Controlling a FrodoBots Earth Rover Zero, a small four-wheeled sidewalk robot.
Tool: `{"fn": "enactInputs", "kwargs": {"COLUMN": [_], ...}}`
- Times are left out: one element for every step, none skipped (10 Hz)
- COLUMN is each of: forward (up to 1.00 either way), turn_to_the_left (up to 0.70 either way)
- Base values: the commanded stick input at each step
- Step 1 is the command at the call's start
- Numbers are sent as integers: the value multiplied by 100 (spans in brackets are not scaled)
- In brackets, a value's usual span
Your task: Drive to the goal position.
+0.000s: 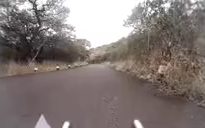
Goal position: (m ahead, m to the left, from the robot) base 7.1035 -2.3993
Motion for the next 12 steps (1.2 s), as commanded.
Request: {"fn": "enactInputs", "kwargs": {"forward": [50, 50, 50, 50, 50, 50, 50, 50, 50, 50, 50, 50], "turn_to_the_left": [0, 0, 0, 0, 0, 0, 0, 0, 0, 0, 0, 0]}}
